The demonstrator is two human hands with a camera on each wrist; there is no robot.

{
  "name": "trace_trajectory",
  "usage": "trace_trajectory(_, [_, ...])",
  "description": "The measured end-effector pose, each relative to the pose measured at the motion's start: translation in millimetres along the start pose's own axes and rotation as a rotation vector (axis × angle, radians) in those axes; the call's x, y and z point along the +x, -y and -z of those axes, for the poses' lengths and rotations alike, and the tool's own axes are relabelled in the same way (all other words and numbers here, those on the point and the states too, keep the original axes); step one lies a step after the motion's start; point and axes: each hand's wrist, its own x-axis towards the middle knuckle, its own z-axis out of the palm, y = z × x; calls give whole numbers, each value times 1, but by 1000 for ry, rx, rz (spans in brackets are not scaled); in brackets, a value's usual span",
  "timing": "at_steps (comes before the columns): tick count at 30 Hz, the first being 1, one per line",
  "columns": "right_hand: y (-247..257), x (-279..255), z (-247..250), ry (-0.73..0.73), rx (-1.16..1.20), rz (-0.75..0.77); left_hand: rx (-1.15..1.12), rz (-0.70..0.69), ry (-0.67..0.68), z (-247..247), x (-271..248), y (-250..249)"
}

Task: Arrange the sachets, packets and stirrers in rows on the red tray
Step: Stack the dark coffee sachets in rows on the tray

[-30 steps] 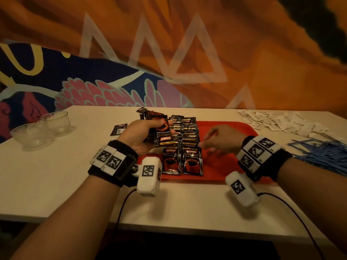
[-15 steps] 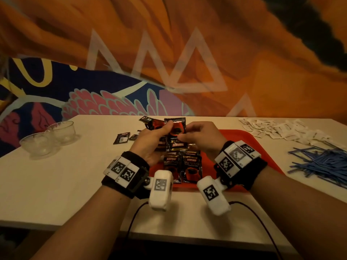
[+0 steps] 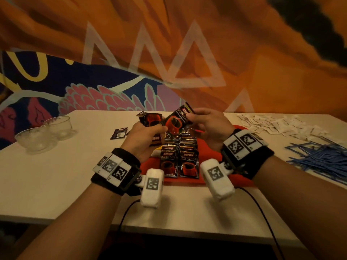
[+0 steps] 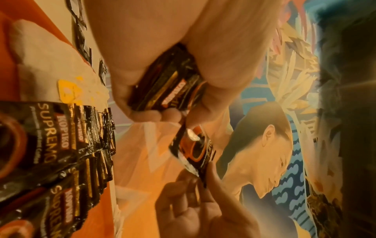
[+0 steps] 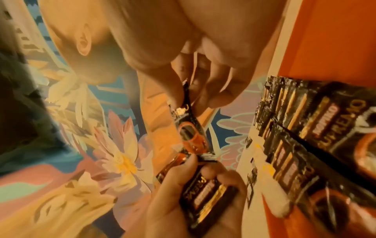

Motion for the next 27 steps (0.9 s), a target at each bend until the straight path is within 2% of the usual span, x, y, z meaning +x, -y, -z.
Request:
trace_trajectory(2, [0,4,0,-34,-145,114,65,25,36,2,0,0])
trace_trajectory(5, [1,4,-1,31,-431,193,146,-24,77,9,-1,-12])
trace_trajectory(7, [-1,4,-3,62,-514,191,212,-58,98,10,-2,-20])
trace_trajectory(9, [-5,3,-7,68,-491,185,269,-83,80,7,-3,-23])
trace_trajectory(12, [-11,1,-10,88,-442,118,241,-107,-7,5,-3,-23])
trace_trajectory(16, [-14,-8,-9,123,-691,83,173,-48,-61,7,1,-18])
trace_trajectory(18, [-17,-9,-11,144,-725,25,182,-6,-70,9,2,-13])
trace_trajectory(23, [-27,-12,-16,227,-887,-121,369,15,-90,12,6,-3])
trace_trajectory(27, [-38,-16,-22,225,-966,-211,557,43,-95,19,11,0])
